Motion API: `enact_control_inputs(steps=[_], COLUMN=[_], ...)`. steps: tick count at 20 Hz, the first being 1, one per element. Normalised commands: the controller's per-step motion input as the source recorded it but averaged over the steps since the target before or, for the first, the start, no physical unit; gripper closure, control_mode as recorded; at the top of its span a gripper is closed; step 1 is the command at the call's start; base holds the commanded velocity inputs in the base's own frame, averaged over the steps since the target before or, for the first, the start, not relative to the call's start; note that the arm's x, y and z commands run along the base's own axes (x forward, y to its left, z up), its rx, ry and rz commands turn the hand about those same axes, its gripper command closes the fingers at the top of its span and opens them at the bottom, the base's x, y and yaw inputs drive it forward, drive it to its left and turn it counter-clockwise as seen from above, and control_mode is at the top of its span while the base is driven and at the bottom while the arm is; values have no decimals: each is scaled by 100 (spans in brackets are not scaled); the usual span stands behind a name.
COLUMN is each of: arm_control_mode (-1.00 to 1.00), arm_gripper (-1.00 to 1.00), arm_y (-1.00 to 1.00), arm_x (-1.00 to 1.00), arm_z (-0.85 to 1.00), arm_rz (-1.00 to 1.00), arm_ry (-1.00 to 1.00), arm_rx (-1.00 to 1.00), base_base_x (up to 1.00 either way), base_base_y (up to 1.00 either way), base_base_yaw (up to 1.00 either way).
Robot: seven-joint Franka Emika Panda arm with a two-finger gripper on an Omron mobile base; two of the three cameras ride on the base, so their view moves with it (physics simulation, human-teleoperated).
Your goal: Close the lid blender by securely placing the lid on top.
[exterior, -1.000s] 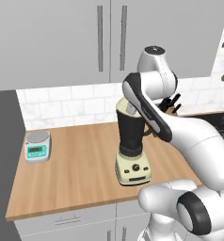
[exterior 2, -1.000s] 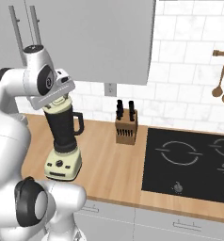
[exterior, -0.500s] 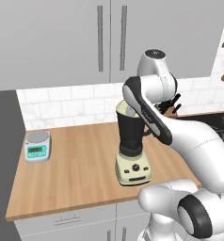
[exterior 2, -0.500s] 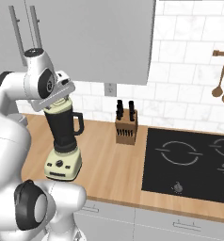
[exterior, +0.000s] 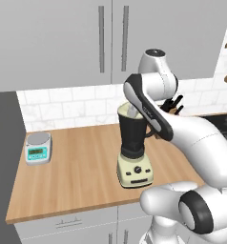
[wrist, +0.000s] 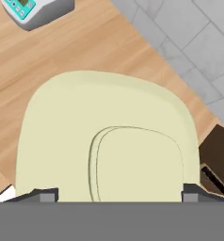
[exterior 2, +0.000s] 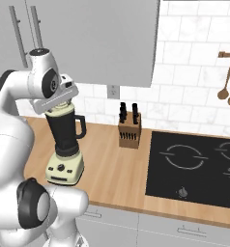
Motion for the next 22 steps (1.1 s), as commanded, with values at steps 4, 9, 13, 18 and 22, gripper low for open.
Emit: enact_control_inputs(steps=[4,9,13,18,22], arm_control_mode=[-100,-100,-100,-100,-100], arm_gripper=[-100,-100,-100,-100,-100], arm_y=[0,-5,-20,-7,8], arm_x=[-21,-27,-5,-1,0], arm_z=[-9,-16,-46,-44,-43], arm_rz=[0,0,0,0,1], arm_ry=[-4,-2,2,5,5], arm_rx=[0,0,0,0,-1], base_base_x=[0,0,0,0,0], base_base_y=[0,0,0,0,0], base_base_yaw=[0,0,0,0,0])
